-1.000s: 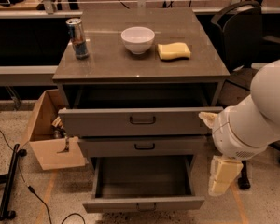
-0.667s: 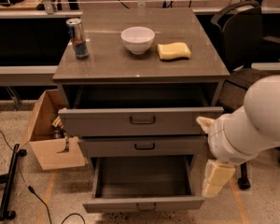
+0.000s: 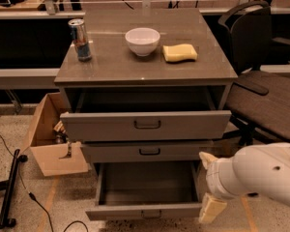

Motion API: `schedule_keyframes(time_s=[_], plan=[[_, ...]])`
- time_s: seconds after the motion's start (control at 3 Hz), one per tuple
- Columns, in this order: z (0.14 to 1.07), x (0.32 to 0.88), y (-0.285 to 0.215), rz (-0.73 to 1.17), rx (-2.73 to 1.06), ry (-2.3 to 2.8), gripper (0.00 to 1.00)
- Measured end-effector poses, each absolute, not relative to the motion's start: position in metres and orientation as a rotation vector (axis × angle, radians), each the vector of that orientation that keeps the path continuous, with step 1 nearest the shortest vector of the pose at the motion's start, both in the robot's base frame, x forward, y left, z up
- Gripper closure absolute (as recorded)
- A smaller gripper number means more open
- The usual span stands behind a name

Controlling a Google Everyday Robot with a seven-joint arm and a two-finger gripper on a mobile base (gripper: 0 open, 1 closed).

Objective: Open middle drawer

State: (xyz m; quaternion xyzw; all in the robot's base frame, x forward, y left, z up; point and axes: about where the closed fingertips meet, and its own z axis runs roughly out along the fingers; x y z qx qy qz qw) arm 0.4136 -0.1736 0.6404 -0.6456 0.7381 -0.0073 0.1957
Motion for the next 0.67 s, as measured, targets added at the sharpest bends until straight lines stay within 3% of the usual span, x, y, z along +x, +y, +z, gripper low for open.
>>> schedule_keyframes(time_s=[0.67], plan=[[0.612, 0.455, -0.166, -0.109, -1.755, 1.91, 0.0]])
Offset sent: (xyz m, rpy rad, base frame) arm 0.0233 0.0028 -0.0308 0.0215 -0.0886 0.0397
